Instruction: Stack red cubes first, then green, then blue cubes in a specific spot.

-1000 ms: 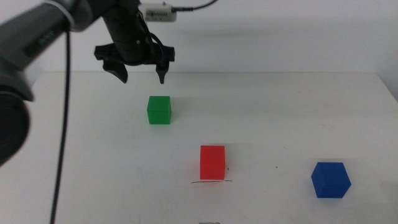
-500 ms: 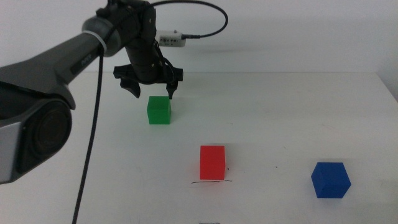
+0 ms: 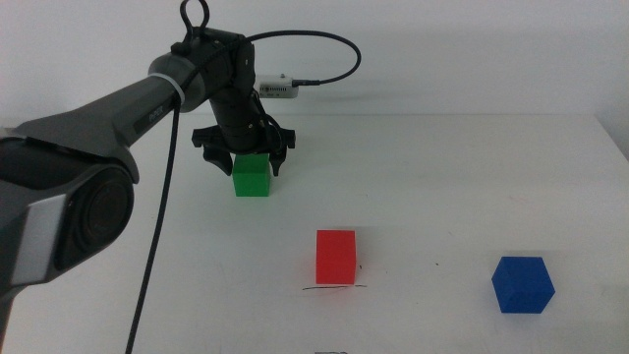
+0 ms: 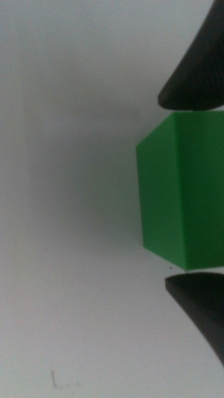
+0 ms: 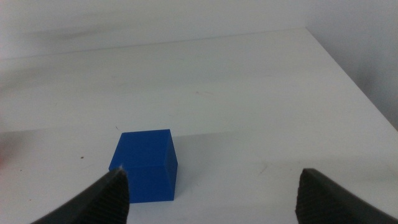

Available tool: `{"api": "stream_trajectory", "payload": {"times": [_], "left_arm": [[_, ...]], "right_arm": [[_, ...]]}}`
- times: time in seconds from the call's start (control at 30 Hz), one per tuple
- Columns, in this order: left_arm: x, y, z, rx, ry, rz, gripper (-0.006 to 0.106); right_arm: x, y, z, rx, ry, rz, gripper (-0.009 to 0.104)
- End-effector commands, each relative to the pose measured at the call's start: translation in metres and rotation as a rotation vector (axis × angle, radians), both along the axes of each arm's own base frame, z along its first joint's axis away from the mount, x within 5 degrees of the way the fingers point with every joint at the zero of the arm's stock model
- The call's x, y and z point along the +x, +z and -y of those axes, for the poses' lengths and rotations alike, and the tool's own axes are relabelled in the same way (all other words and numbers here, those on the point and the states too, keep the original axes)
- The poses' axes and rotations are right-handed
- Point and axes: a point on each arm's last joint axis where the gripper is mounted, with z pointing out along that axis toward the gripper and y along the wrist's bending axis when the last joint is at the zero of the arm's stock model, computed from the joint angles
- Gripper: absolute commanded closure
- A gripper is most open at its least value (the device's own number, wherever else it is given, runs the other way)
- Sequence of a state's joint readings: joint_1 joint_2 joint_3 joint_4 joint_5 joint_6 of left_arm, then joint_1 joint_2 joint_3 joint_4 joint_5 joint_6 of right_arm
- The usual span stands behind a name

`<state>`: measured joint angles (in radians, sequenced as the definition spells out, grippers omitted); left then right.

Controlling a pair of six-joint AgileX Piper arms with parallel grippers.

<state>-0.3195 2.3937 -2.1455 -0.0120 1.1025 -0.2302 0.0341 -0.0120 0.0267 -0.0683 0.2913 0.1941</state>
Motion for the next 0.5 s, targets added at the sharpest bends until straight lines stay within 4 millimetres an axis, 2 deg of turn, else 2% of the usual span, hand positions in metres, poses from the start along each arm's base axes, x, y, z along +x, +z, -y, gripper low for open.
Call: {"api": "stream_trajectory", "payload": {"times": [0.0,0.07,0.23,0.37,0.47], "left_arm": [[-0.001,0.047,-0.001,-0.058,0.007,0.119,0.024],[-0.001,0.047,-0.001,-0.059,0.008,0.119,0.035],[-0.003,0.046,-0.001,-0.056,0.022,0.093,0.072],[-0.01,0.061,-0.003,-0.06,0.047,0.072,0.099],[-0.021,0.083,0.0,-0.055,0.059,0.086,0.102]], "right_arm": [[0.0,0.011,0.0,-0.021,0.001,0.099,0.024],[0.0,0.011,0.0,-0.021,0.001,0.099,0.024],[0.0,0.011,0.0,-0.021,0.001,0.099,0.024],[0.0,0.011,0.0,-0.021,0.001,0.099,0.024],[0.0,0.011,0.0,-0.021,0.001,0.099,0.024]]}}
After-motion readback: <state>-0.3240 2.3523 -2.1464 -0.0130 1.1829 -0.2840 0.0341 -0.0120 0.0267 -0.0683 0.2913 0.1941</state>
